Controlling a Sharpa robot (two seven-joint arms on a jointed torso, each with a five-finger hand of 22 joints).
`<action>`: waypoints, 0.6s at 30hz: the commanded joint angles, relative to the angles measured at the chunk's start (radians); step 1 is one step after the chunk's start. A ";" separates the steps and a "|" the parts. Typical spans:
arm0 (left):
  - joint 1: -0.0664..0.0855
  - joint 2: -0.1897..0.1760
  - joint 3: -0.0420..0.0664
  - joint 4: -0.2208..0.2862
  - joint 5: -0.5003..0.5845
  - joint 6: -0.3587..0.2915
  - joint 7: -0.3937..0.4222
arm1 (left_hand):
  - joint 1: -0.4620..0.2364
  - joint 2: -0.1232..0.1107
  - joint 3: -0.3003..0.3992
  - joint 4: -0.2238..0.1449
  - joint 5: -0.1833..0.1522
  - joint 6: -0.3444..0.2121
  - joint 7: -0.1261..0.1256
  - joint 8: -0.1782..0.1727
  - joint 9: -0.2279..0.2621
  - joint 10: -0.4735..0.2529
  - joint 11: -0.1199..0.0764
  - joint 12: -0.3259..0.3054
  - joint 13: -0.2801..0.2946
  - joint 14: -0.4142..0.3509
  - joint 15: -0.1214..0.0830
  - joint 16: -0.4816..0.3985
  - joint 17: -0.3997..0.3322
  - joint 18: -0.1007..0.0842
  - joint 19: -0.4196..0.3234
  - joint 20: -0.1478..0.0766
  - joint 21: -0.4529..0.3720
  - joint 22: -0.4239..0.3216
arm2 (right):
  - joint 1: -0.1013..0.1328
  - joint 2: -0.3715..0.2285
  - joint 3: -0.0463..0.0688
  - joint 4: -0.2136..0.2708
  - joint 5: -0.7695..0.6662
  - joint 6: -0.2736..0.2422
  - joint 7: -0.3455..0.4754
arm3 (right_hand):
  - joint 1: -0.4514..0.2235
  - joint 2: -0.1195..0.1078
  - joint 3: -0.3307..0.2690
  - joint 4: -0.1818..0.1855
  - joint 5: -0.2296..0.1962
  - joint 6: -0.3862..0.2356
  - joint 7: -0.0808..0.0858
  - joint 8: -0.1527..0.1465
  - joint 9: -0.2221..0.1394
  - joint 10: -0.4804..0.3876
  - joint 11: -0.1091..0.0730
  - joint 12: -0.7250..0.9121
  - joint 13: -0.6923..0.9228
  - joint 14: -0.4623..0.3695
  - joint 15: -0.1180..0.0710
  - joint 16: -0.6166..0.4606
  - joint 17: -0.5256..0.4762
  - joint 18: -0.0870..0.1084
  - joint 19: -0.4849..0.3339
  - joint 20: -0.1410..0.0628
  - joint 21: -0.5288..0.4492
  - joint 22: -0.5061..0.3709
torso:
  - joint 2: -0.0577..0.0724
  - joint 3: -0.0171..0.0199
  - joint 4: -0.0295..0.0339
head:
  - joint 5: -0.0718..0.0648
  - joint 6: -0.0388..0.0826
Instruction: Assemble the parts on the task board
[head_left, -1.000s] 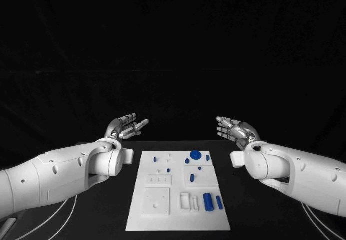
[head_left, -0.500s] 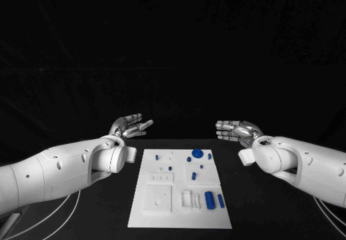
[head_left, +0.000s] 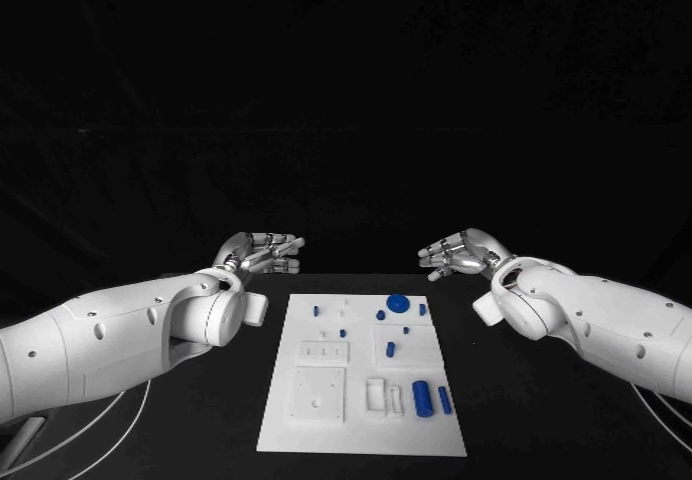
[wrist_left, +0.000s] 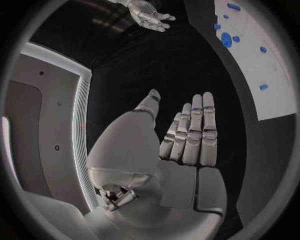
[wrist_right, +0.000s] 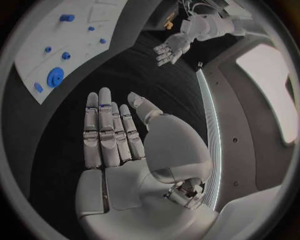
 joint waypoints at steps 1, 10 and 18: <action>0.011 -0.015 0.003 0.024 -0.022 0.145 -0.007 | -0.002 0.021 -0.021 -0.025 0.000 0.037 -0.002 0.000 0.002 0.006 -0.002 -0.004 0.000 0.010 -0.005 -0.005 -0.011 -0.024 -0.001 -0.017 0.010 0.004 | 0.013 0.020 0.003 -0.023 -0.361 0.065 -0.002 | -0.013 -0.026 -0.027 0.006 -0.021 0.008 -0.004 -0.004 -0.001 0.010 -0.006 0.001 0.000 0.064 -0.013 0.015 0.029 0.024 0.067 -0.015 0.022 0.005 | 0.034 0.0025 0.0137 | -0.009 0.014; 0.031 -0.047 0.007 0.078 -0.028 0.215 -0.021 | -0.010 0.056 -0.067 -0.079 -0.001 0.050 -0.003 0.002 0.003 0.004 -0.002 -0.004 0.000 0.015 -0.005 -0.019 -0.012 -0.030 -0.018 -0.021 0.032 0.011 | 0.034 0.066 0.006 -0.065 -0.629 0.080 -0.056 | 0.039 -0.044 -0.092 -0.034 0.025 0.010 -0.017 -0.006 -0.002 0.003 -0.014 0.006 0.002 0.048 -0.034 0.461 0.341 0.079 0.243 -0.046 0.147 0.071 | 0.073 0.0144 0.0503 | -0.032 0.037; 0.050 -0.067 0.007 0.122 -0.029 0.224 -0.020 | -0.016 0.057 -0.076 -0.075 -0.001 0.051 -0.003 0.002 0.003 0.005 -0.002 -0.004 0.000 0.005 -0.001 -0.030 -0.014 -0.032 -0.027 -0.018 0.030 0.008 | 0.040 0.094 0.006 -0.074 -0.748 0.080 -0.095 | -0.005 -0.036 -0.060 -0.035 0.017 0.005 -0.018 -0.005 -0.001 0.077 -0.033 -0.002 0.002 -0.028 -0.044 0.802 0.591 0.060 0.350 -0.086 0.370 0.230 | 0.107 0.0129 0.0737 | -0.053 0.049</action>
